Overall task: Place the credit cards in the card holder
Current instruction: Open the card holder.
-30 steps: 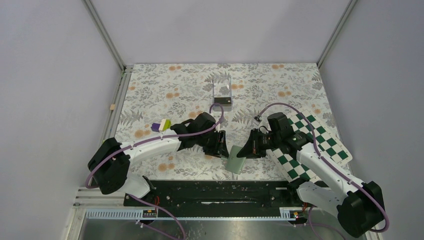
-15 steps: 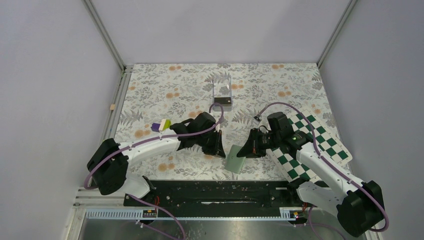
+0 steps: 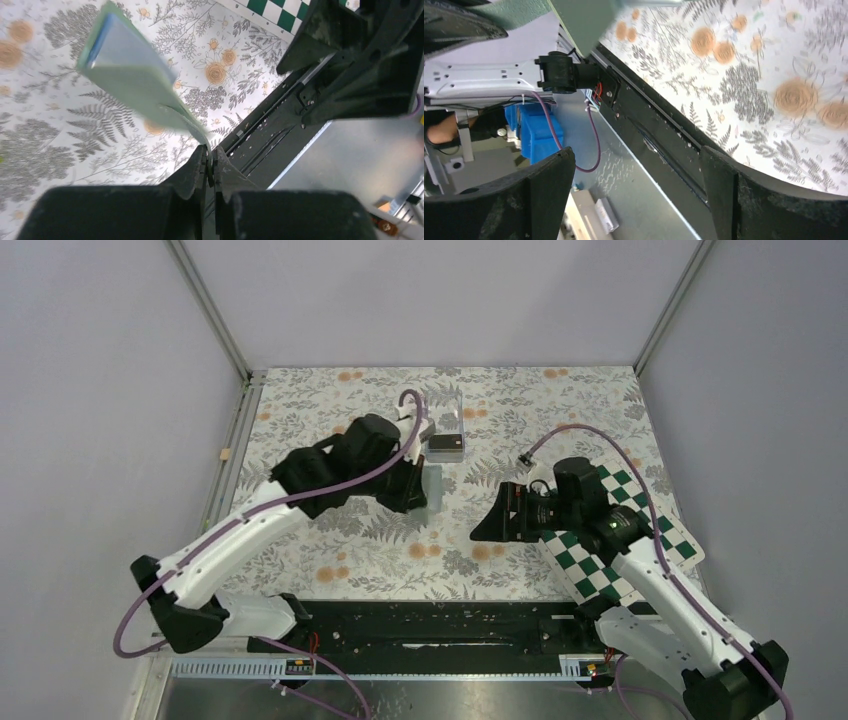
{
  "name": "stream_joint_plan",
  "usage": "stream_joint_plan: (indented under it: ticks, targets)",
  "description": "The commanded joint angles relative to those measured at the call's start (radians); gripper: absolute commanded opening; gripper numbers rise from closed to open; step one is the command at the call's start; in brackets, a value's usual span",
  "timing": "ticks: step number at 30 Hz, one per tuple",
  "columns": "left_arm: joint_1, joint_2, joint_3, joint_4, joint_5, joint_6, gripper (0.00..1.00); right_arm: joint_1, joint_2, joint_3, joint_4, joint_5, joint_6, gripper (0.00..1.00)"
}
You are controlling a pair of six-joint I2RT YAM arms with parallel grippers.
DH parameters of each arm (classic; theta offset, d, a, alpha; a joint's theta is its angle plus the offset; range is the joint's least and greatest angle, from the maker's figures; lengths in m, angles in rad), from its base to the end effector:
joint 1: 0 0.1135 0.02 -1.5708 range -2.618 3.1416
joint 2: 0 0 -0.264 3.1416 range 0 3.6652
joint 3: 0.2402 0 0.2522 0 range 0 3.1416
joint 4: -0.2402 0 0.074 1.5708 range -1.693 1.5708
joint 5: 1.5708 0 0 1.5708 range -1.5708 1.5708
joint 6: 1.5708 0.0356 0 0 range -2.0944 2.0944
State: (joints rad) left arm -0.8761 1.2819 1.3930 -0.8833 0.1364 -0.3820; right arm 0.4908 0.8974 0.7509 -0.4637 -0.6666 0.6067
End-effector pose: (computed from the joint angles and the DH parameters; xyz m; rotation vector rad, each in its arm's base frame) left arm 0.1626 -0.2027 0.3771 0.6727 2.3764 -0.7493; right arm 0.1572 0.1090 0.2850 -0.2829 2.3367 1.3137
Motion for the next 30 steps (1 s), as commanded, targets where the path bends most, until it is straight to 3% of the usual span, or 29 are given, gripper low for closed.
stream_joint_plan:
  ticks: [1, 6, 11, 23, 30]
  targets:
    - [0.001, -0.036, 0.154, -0.205, -0.025, 0.171, 0.0, 0.003, -0.061, 0.092, -0.003, -0.002, -0.131, 1.0]
    - [0.001, -0.01, 0.236, -0.32, 0.024, 0.215, 0.0, 0.003, -0.084, 0.145, 0.002, -0.03, -0.212, 0.99]
    - [0.0, -0.009, 0.238, -0.331, 0.111, 0.208, 0.0, 0.003, -0.112, 0.172, 0.014, -0.034, -0.285, 0.99]
    - [0.0, -0.008, 0.278, -0.284, 0.448, 0.224, 0.0, 0.005, -0.182, 0.077, 0.252, -0.166, -0.21, 1.0]
    - [-0.035, 0.05, 0.38, -0.401, 0.302, 0.316, 0.0, 0.005, -0.126, 0.051, 0.303, -0.162, -0.25, 0.99]
